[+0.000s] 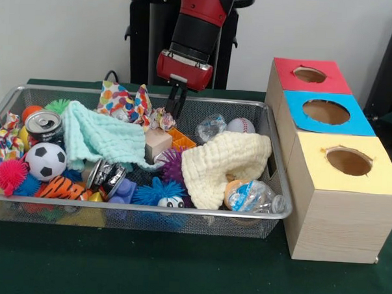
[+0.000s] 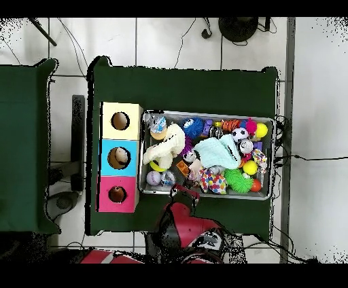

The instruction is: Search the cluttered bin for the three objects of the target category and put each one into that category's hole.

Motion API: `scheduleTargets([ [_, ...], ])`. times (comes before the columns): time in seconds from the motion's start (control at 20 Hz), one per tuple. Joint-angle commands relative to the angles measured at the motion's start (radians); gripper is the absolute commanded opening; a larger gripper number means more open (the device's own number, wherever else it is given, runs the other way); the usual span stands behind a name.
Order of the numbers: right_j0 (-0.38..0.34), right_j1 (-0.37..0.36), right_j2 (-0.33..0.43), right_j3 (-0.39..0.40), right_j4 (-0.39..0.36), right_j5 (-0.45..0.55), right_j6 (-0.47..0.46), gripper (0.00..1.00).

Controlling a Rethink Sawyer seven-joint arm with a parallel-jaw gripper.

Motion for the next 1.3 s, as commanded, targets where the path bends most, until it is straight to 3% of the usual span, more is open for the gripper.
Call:
scheduleTargets([
  [0.05,0.002,-0.001,0.043,-0.061,0.019,0.069,0.089,0.00],
  [0.7,0.070,-0.149,0.160,-0.037,0.108,0.275,0.162,0.00],
  [1.3,0.200,-0.165,0.165,-0.065,0.289,0.377,0.200,0.00],
])
